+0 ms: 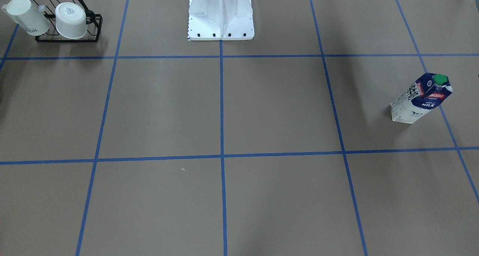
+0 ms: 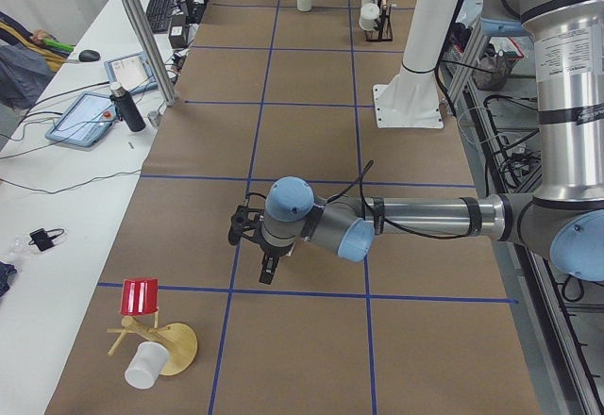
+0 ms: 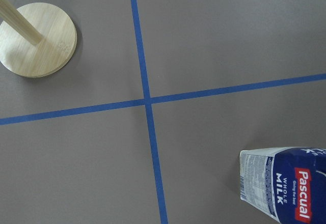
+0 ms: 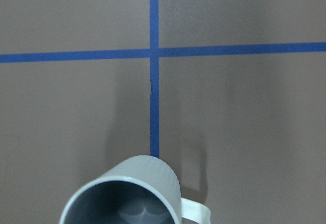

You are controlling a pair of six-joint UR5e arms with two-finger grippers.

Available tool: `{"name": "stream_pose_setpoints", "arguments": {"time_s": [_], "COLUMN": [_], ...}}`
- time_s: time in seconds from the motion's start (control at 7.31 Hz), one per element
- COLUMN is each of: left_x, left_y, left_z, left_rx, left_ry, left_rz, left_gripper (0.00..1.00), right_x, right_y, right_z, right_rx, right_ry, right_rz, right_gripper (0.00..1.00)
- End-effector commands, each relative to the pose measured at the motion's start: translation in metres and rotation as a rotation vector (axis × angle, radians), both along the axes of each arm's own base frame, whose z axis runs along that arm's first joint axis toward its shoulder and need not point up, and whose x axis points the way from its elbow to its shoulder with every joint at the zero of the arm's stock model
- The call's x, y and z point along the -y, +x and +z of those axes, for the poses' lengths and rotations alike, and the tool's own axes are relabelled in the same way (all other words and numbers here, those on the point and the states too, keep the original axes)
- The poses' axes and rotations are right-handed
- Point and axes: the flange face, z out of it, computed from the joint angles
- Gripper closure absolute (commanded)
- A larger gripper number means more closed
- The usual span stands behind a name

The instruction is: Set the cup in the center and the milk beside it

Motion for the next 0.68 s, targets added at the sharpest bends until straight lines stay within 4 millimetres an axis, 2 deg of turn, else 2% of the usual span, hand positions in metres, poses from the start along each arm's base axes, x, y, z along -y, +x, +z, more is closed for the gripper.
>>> {"name": "stream_pose_setpoints", "arguments": {"time_s": [0.0, 0.14, 0.27, 0.55], "left_x": [-0.0001, -0.0001, -0.0002, -0.0008], "left_y": [-0.0002, -0.0003, -0.0003, -0.0003], "left_z": [0.0015, 0.0024, 0.0032, 0.0031], "left_rx": [0.000, 0.002, 0.002, 0.002], "left_ry": [-0.002, -0.003, -0.005, -0.006], "left_rz": [0.001, 0.000, 0.000, -0.001], "left_gripper": [0.01, 0.01, 0.01, 0.01], "right_x": [0.0008, 0.0042, 0.0047, 0.0046], "right_y": [-0.0156, -0.0175, -0.0185, -0.0179], "right_z": [0.0088, 0.0066, 0.0063, 0.0064], "right_rx": [-0.028, -0.027, -0.025, -0.024], "right_ry": [-0.018, -0.015, -0.021, -0.022], "right_rz": [-0.029, -0.032, -0.033, -0.033], "right_gripper": [0.16, 0.92, 1.00, 1.00]}}
